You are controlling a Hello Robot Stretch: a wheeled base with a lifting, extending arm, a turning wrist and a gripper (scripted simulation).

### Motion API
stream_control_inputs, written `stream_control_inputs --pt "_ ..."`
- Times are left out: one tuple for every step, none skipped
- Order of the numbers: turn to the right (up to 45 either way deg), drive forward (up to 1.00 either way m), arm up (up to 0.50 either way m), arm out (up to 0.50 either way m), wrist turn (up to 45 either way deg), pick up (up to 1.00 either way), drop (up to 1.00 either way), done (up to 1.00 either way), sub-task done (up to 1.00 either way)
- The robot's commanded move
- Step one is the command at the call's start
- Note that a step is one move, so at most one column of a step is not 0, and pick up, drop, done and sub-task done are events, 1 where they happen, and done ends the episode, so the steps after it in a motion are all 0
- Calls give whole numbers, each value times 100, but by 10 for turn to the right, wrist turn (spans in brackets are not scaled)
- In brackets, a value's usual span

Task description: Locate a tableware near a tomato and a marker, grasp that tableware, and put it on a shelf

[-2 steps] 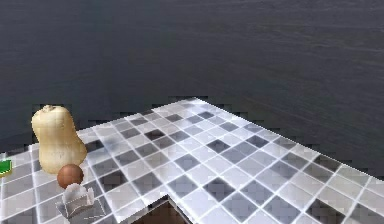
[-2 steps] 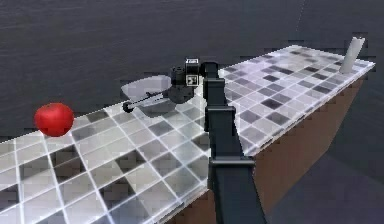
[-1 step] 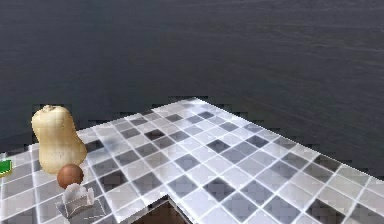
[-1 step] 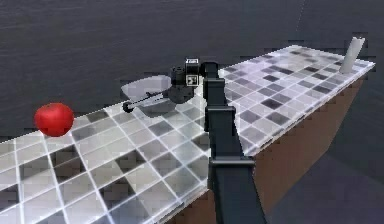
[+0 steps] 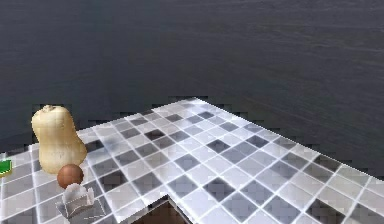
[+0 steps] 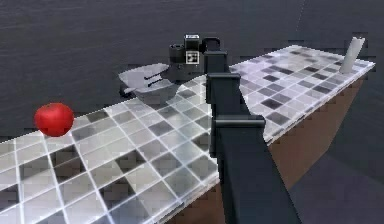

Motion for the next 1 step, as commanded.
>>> stream_control_inputs --pt "0 0 0 0 -450 0 0 0 0"
